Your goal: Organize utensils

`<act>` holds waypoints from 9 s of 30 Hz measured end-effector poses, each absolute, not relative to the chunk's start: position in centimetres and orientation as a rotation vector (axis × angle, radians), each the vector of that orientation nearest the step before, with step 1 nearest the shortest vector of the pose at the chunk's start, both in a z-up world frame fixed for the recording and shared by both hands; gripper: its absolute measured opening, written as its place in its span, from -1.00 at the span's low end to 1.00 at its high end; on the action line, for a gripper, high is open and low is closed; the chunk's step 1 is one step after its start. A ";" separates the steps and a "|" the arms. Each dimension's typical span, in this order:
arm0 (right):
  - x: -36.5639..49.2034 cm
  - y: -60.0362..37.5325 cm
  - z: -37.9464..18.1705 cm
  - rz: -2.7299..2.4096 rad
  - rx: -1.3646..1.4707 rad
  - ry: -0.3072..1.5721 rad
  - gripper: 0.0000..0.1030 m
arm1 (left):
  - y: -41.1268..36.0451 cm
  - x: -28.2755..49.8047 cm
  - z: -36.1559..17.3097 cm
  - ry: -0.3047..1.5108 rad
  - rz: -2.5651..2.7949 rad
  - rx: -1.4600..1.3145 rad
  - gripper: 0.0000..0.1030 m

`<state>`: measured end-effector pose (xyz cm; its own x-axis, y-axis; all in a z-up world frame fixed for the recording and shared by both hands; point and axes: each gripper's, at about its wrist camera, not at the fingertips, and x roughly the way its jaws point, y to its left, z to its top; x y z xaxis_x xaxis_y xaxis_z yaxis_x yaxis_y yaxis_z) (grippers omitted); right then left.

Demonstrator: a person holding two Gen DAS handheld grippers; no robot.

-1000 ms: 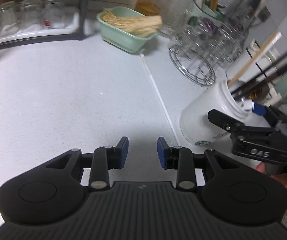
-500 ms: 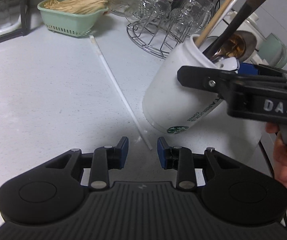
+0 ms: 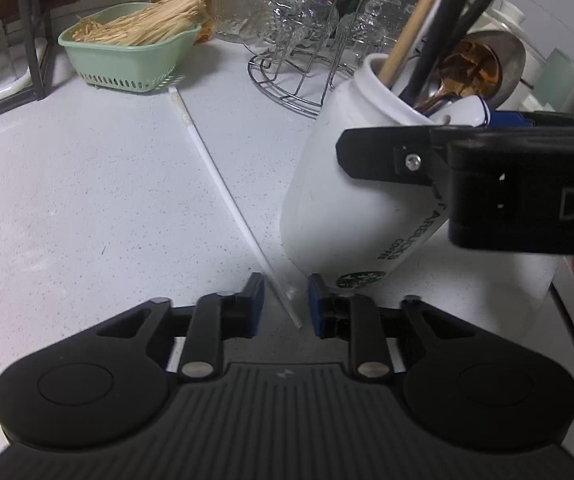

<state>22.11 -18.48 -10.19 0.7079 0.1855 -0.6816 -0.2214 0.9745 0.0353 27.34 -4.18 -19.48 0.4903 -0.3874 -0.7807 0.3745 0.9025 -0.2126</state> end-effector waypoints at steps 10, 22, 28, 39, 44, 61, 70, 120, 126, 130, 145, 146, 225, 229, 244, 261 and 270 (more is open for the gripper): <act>22.0 -18.6 -10.2 0.222 -0.043 0.745 0.70 | -4.8 27.3 -19.2 0.982 -0.376 0.015 -0.87; 22.0 -18.5 -10.2 0.219 -0.051 0.749 0.70 | -3.2 25.7 -19.0 1.018 -0.322 -0.020 -0.94; 22.0 -18.3 -10.2 0.222 -0.070 0.744 0.71 | -1.5 23.3 -18.9 1.056 -0.289 -0.067 -0.96; 22.0 -18.3 -10.2 0.260 -0.105 0.744 0.71 | 0.8 19.0 -18.2 1.111 -0.240 -0.150 -1.00; 21.9 -18.7 -10.3 0.309 -0.119 0.736 0.71 | 0.8 16.4 -18.3 1.145 -0.207 -0.209 -1.00; 21.6 -19.0 -10.5 0.383 -0.176 0.710 0.71 | 0.8 11.4 -19.1 1.203 -0.168 -0.354 -1.00; 21.6 -19.3 -10.6 0.393 -0.166 0.709 0.71 | 1.7 14.6 -16.8 1.071 -0.181 -0.231 -0.81; 21.1 -18.7 -10.6 0.369 -0.190 0.702 0.72 | -0.4 13.0 -18.1 1.154 -0.279 -0.174 -1.00; 21.1 -18.8 -10.7 0.373 -0.190 0.698 0.71 | -0.1 13.0 -17.4 1.097 -0.264 -0.158 -0.96; 21.1 -18.8 -10.7 0.373 -0.189 0.699 0.71 | -0.3 14.2 -17.4 1.073 -0.268 -0.120 -0.70; 20.9 -18.6 -10.7 0.356 -0.185 0.696 0.71 | -2.2 16.9 -18.8 1.089 -0.259 0.012 -0.93; 20.9 -18.6 -10.8 0.354 -0.185 0.695 0.71 | -2.1 16.9 -18.7 1.096 -0.255 0.008 -0.93; 19.6 -18.4 -11.3 0.333 -0.209 0.633 0.72 | -2.2 13.5 -18.8 1.144 -0.258 -0.094 -0.91; 19.6 -18.4 -11.3 0.336 -0.212 0.632 0.72 | -1.5 12.9 -18.4 1.167 -0.260 -0.143 -0.83; 19.6 -18.3 -11.3 0.347 -0.235 0.642 0.72 | -0.9 11.0 -20.8 1.264 -0.273 -0.168 -0.46; 20.2 -17.7 -11.1 0.322 -0.252 0.690 0.72 | 4.1 15.0 -11.5 1.078 -0.364 -0.199 -0.91; 19.8 -17.1 -11.1 0.268 -0.239 0.697 0.73 | 5.5 19.8 -5.8 0.960 -0.425 -0.121 -0.91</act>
<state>19.84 -17.08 -11.14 0.7356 0.1621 -0.6578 -0.3200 0.9390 -0.1264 19.82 5.51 -5.76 0.4985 -0.4028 -0.7676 0.2974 0.9112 -0.2851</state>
